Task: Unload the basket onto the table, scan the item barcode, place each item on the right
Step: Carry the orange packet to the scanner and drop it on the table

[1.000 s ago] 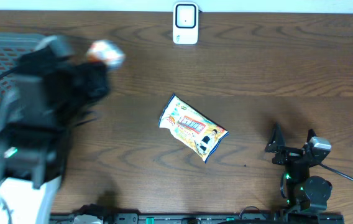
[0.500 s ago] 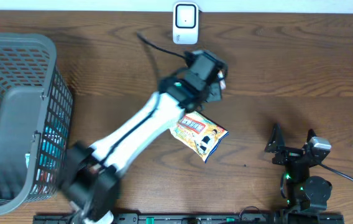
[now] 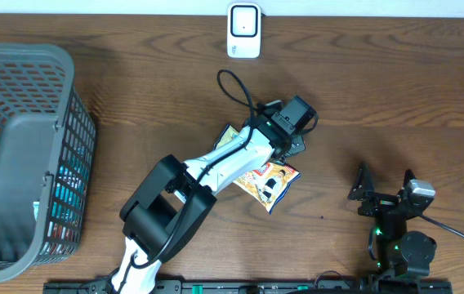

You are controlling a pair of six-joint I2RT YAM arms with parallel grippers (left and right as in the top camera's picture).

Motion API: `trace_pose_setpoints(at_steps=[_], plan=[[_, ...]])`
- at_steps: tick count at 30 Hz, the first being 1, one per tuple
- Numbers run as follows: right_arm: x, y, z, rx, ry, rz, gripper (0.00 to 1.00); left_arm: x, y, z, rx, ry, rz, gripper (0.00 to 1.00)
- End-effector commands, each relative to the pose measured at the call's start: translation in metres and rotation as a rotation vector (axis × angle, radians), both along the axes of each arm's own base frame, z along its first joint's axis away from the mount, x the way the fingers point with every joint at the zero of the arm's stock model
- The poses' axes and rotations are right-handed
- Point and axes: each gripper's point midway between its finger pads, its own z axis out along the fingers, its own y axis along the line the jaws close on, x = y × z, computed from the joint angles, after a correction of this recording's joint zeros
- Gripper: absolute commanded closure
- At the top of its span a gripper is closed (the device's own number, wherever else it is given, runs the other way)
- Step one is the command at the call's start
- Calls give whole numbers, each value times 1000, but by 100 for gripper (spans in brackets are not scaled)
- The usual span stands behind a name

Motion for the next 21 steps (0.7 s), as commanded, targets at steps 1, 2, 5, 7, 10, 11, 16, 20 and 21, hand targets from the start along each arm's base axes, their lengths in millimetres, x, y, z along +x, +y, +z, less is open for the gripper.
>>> trace_pose_setpoints(at_steps=[1,2,5,7,10,11,16,20,21], plan=[[0,1,0,11,-2,4,1,6,6,-1,-13,14,132,57],[0,1,0,11,-2,4,1,7,5,-1,-18,11,131,43],[0,1,0,11,-2,4,1,5,5,-3,-14,19,127,16],[0,1,0,11,-2,4,1,-2,8,-6,0,50,121,16],[0,1,0,11,-2,4,1,-14,19,-12,36,113,161,18],[0,1,0,11,-2,4,1,-17,22,-13,48,129,174,23],[0,1,0,11,-2,4,1,-41,42,-21,143,223,154,34],[0,1,0,11,-2,4,1,-68,54,-24,217,302,-50,34],[0,1,0,11,-2,4,1,-73,59,-24,237,317,-104,34]])
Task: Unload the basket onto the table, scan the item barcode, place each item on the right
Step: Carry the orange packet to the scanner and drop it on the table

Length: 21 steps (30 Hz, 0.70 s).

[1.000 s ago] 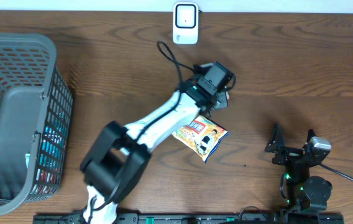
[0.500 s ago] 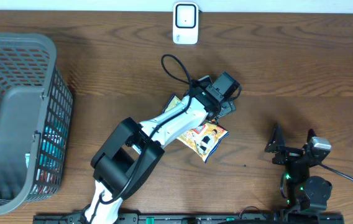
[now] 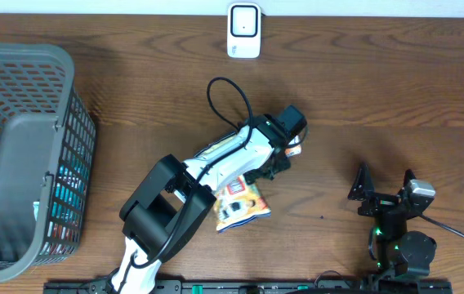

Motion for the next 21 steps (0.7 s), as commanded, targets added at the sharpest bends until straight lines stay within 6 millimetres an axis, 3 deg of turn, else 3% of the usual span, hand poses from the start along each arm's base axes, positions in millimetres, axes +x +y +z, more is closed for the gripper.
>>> trace_pose_setpoints(at_steps=[1,5,9,13,16,19,21], plan=[[0,1,0,11,-2,4,1,-17,11,-2,25,74,-215,34],[0,1,0,11,-2,4,1,-19,30,1,55,110,-356,34],[0,1,0,11,-2,4,1,-16,42,28,57,110,-403,35],[0,1,0,11,-2,4,1,-14,56,67,91,35,-383,71],[0,1,0,11,-2,4,1,-18,72,93,129,-6,-313,92],[0,1,0,11,-2,4,1,-20,86,108,176,-36,-278,92],[0,1,0,11,-2,4,1,-23,90,106,185,-25,-279,92]])
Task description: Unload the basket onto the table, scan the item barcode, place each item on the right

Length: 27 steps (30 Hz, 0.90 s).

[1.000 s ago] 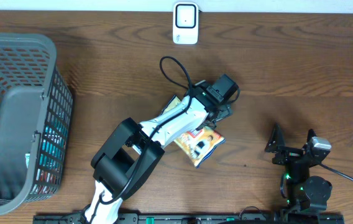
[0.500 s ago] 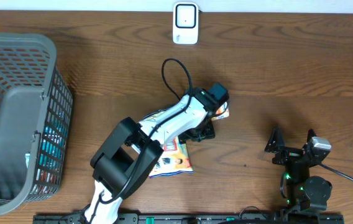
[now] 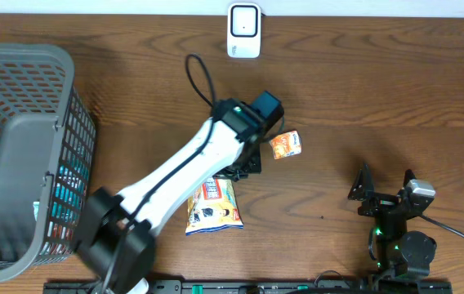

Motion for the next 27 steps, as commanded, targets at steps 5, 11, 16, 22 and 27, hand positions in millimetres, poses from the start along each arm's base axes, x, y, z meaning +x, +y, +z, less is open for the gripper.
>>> trace_pose_setpoints(at_steps=[5,11,16,22,27], plan=[[0,1,0,11,-2,4,1,-16,32,-31,136,34,117,92],[0,1,0,11,-2,4,1,-35,49,-80,171,65,165,92],[0,1,0,11,-2,4,1,-42,67,-114,144,93,222,92],[0,1,0,11,-2,4,1,-38,69,-133,-31,173,183,92],[0,1,0,11,-2,4,1,-40,78,-137,-29,187,184,93]])
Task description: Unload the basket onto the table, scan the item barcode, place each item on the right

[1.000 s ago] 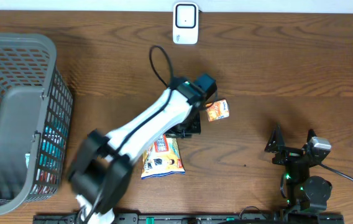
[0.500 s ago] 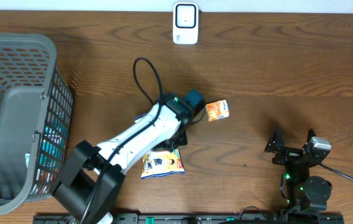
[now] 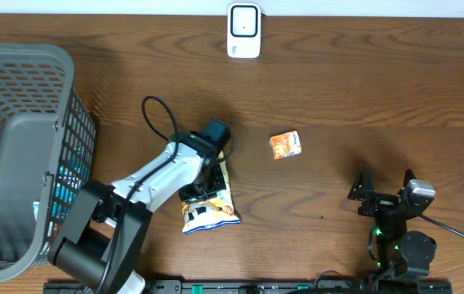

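A yellow-and-white snack bag (image 3: pixel 209 212) lies flat on the table, front of centre. My left gripper (image 3: pixel 205 186) sits over the bag's upper end. Its wrist hides the jaws, so whether they grip the bag does not show. A small orange packet (image 3: pixel 285 144) lies alone to the right of the bag. The white barcode scanner (image 3: pixel 243 30) stands at the far edge, in the middle. My right gripper (image 3: pixel 383 186) rests at the front right with its fingers spread and nothing between them.
A tall grey mesh basket (image 3: pixel 20 155) with items inside fills the left side. The left arm's black cable (image 3: pixel 154 114) loops up behind its wrist. The right arm's base (image 3: pixel 403 245) sits at the front edge.
My left gripper was between the bag and the orange packet; now it is further left and nearer the front, over the bag's upper end. The bag has turned slightly. The orange packet has not moved.
The left gripper was at mid-table on top of a bag lying to the right of centre. The bag then lay further left and front, and the orange packet showed beside the gripper. Later the packet lay bare. Now the gripper is over the bag.
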You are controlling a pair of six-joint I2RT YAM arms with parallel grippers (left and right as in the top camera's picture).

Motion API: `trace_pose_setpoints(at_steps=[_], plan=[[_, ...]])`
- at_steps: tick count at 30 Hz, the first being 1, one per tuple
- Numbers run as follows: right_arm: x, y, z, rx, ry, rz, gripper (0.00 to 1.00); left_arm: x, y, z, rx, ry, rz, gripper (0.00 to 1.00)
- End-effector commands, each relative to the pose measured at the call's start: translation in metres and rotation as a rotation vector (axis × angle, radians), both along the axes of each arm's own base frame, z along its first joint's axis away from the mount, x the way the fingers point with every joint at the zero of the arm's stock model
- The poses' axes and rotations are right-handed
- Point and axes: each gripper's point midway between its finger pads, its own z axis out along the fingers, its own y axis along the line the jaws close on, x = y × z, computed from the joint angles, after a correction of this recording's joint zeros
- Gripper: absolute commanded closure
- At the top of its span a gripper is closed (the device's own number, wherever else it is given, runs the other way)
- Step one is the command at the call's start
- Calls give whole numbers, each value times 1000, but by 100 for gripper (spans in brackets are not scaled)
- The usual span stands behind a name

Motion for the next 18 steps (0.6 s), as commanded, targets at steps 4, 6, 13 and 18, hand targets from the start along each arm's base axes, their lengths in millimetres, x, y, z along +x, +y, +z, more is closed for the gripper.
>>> trace_pose_setpoints(at_steps=[4,6,13,18], plan=[[0,1,0,11,-2,4,1,4,30,10,155,1,-68,93],[0,1,0,11,-2,4,1,22,41,48,239,-78,-71,93],[0,1,0,11,-2,4,1,66,37,93,187,-293,-17,93],[0,1,0,11,-2,5,1,59,29,56,157,-201,-17,93]])
